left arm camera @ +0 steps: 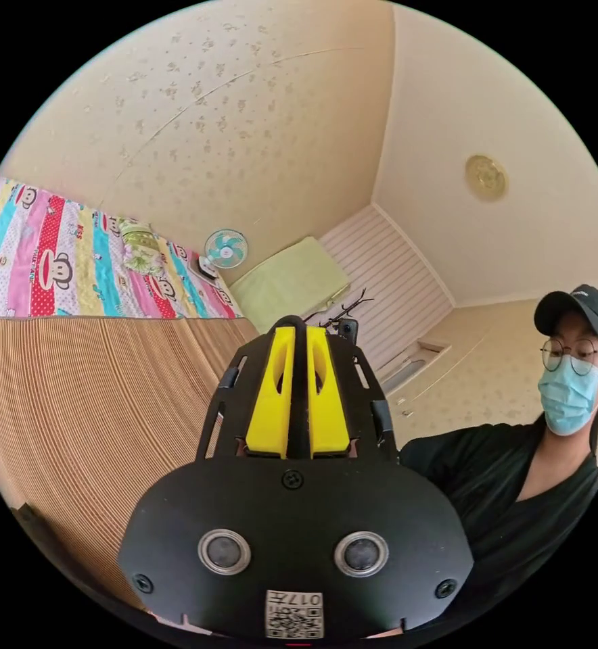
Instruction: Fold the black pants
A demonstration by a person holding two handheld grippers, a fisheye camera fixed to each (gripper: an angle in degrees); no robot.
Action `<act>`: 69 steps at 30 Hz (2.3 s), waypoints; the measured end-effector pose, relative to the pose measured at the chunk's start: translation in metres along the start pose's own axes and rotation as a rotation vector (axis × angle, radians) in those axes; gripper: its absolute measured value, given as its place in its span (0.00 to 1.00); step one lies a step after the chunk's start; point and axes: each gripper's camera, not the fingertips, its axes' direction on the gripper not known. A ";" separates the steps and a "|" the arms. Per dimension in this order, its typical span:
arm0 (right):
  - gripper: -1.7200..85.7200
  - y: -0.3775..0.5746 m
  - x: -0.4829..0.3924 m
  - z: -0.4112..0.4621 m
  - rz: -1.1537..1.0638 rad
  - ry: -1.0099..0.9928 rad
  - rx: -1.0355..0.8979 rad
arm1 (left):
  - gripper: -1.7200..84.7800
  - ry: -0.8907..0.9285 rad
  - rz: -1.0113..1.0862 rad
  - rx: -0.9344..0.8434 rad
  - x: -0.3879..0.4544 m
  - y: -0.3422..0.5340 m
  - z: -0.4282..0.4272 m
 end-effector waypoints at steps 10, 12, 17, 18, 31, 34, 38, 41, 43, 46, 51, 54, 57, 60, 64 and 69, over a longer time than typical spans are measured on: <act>0.05 0.173 0.169 0.147 0.360 0.310 -0.430 | 0.07 -0.361 -0.231 -0.335 -0.153 0.139 0.091; 0.06 0.237 0.197 0.160 0.525 0.314 -0.491 | 0.07 -0.331 -0.354 -0.409 -0.176 0.198 0.106; 0.12 0.331 0.248 0.143 0.816 0.287 -0.498 | 0.17 -0.341 -0.635 -0.475 -0.217 0.303 0.111; 0.13 0.330 0.253 0.137 0.820 0.286 -0.461 | 0.17 -0.336 -0.646 -0.441 -0.220 0.303 0.108; 0.19 0.279 0.380 0.188 0.840 0.110 -0.307 | 0.18 -0.263 -0.693 -0.408 -0.314 0.245 0.170; 0.15 0.280 0.338 0.198 0.803 0.017 -0.395 | 0.14 -0.318 -0.640 -0.518 -0.271 0.244 0.168; 0.13 0.268 0.238 0.204 0.698 -0.065 -0.406 | 0.14 -0.341 -0.580 -0.385 -0.165 0.259 0.118; 0.12 0.251 0.175 0.222 0.626 -0.169 -0.425 | 0.14 -0.365 -0.576 -0.275 -0.091 0.265 0.070; 0.12 0.232 0.137 0.240 0.547 -0.199 -0.435 | 0.14 -0.413 -0.529 -0.226 -0.047 0.258 0.039; 0.12 0.186 0.078 0.285 0.393 -0.258 -0.430 | 0.14 -0.488 -0.455 -0.075 0.020 0.244 -0.027; 0.13 0.114 0.002 0.398 0.147 -0.307 -0.462 | 0.15 -0.674 -0.355 0.134 0.096 0.225 -0.138; 0.14 0.096 -0.013 0.481 0.111 -0.205 -0.483 | 0.15 -0.861 -0.340 0.192 0.097 0.231 -0.185; 0.16 0.118 0.023 0.571 0.227 0.023 -0.582 | 0.16 -1.025 -0.511 0.148 0.034 0.256 -0.210; 0.16 0.174 0.081 0.638 0.435 0.297 -0.873 | 0.14 -1.181 -0.821 -0.044 -0.051 0.308 -0.209; 0.12 0.187 0.073 0.599 0.454 0.054 -0.733 | 0.16 -1.037 -0.814 0.056 -0.046 0.356 -0.200; 0.09 0.215 0.061 0.522 0.387 0.282 -0.849 | 0.16 -1.078 -0.682 -0.045 -0.024 0.365 -0.163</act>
